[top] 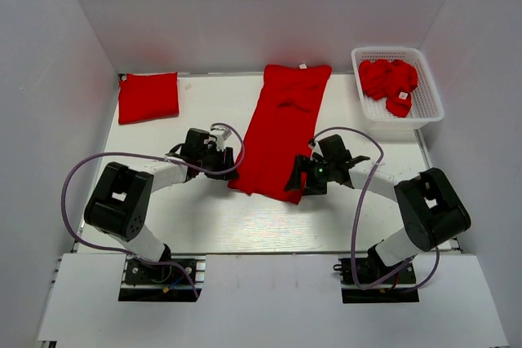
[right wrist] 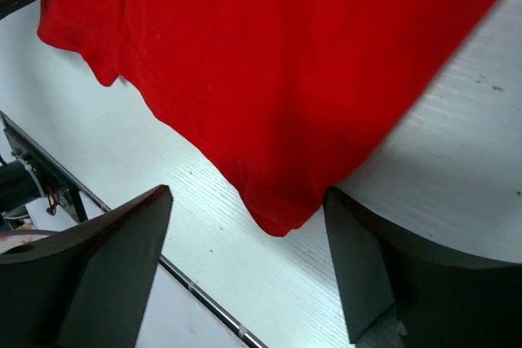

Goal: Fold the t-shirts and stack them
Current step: Grab the bottom of the folded rectangular tshirt with both arms

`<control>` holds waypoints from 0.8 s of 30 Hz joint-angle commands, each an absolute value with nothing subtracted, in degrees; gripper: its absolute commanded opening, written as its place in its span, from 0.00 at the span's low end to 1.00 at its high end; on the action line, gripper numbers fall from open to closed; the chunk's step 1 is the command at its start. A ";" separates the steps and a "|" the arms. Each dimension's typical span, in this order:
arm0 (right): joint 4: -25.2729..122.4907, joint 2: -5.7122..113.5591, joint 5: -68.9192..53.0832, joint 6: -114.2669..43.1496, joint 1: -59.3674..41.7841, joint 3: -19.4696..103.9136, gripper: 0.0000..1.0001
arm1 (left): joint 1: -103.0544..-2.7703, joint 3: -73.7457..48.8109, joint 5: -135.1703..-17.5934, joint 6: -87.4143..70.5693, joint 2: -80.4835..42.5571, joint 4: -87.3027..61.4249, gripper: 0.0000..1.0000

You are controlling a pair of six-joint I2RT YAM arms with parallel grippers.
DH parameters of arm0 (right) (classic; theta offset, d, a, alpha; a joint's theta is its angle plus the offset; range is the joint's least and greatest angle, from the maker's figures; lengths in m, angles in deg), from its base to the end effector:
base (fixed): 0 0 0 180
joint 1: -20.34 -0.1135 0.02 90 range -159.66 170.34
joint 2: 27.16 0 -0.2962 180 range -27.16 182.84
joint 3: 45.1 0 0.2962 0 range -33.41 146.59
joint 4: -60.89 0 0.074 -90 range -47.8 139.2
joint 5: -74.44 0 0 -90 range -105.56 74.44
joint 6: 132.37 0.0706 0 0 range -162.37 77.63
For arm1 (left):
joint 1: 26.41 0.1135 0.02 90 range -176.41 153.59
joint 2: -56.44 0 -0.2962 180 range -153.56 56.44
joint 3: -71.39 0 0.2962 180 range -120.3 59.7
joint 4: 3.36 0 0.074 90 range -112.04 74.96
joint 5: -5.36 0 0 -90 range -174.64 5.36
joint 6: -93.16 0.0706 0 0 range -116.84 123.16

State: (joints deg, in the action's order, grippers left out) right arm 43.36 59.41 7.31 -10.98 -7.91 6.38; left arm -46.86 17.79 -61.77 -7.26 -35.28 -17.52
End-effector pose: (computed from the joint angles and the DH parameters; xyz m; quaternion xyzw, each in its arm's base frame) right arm 0.2769 0.1799 0.1284 -0.0381 0.9299 0.3191 0.1791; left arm 0.3155 -0.1469 0.1167 0.1449 0.9184 -0.2652 0.2555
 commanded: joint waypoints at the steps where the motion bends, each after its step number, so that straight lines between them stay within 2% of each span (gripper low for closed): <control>1: 43.14 61.61 7.12 -10.82 -8.06 5.61 0.79 | -48.12 21.12 -63.38 -8.27 -36.71 -22.86 0.55; 3: 42.71 61.79 6.59 -10.47 -8.23 5.52 0.74 | -48.64 21.12 -63.37 -8.96 -36.72 -22.86 0.46; 4: 42.44 61.79 6.24 -10.64 -8.14 5.52 0.66 | -48.65 21.81 -63.37 -8.97 -36.72 -23.56 0.43; 5: 42.18 61.53 6.15 -10.38 -8.14 5.26 0.61 | -48.65 21.82 -63.37 -9.75 -36.72 -23.57 0.39; 6: 42.00 61.52 5.98 -10.21 -8.14 5.09 0.43 | -49.17 23.47 -63.37 -9.76 -36.20 -23.57 0.29; 8: 42.17 61.35 5.36 -10.03 -7.97 4.73 0.26 | -49.18 24.27 -63.37 -10.37 -35.50 -23.04 0.19; 9: 42.96 61.44 5.18 -10.20 -8.05 4.56 0.20 | -49.79 24.28 -63.37 -10.38 -34.79 -23.04 0.06; 10: 43.31 61.61 5.10 -10.38 -8.05 4.30 0.11 | -49.79 24.28 -62.59 -10.38 -34.79 -23.04 0.00; 12: 45.58 61.79 7.81 -11.43 -8.14 3.77 0.00 | -50.40 24.28 -61.53 -11.08 -33.30 -23.04 0.00; 17: 48.50 57.07 12.38 -14.07 -8.32 0.08 0.00 | -51.64 24.89 -57.66 -14.58 -27.59 -25.85 0.00; 21: 46.75 50.55 14.15 -16.44 -8.84 -0.98 0.00 | -52.87 24.73 -48.97 -16.88 -23.90 -25.32 0.00; 24: 43.06 47.90 12.67 -18.11 -8.93 -0.28 0.00 | -53.40 21.48 -50.89 -16.88 -23.89 -31.47 0.00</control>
